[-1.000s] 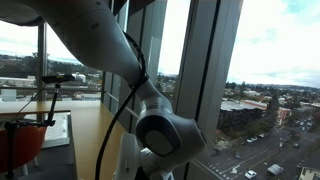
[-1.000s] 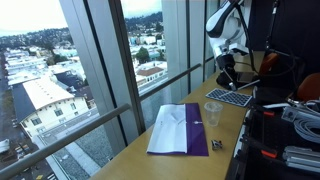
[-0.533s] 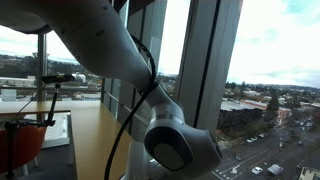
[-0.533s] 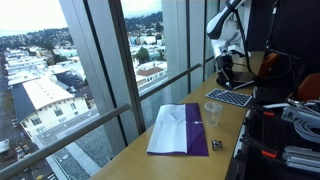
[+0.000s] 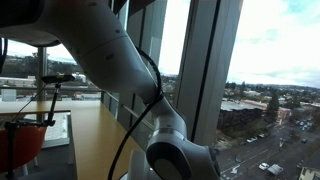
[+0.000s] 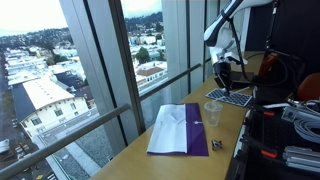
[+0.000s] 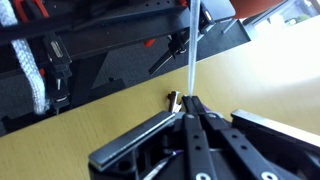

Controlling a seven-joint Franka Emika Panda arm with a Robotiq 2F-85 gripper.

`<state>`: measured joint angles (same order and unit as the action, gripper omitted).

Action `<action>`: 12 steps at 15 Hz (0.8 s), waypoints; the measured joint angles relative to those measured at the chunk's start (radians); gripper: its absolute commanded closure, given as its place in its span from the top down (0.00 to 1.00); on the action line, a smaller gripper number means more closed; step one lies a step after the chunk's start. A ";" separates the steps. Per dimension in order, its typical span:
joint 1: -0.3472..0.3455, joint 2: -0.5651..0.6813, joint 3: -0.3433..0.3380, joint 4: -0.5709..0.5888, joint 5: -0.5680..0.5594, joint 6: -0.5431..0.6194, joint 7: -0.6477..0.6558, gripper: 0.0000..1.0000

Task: Put the straw in the cup

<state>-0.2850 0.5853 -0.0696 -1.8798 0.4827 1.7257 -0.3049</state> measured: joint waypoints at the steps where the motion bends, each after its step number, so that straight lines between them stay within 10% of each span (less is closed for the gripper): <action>1: 0.000 0.002 0.001 -0.007 0.000 -0.003 0.000 0.00; 12: -0.072 0.042 -0.011 0.035 0.001 -0.012 0.002 0.00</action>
<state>-0.3571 0.6270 -0.0809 -1.8449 0.4835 1.7133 -0.3032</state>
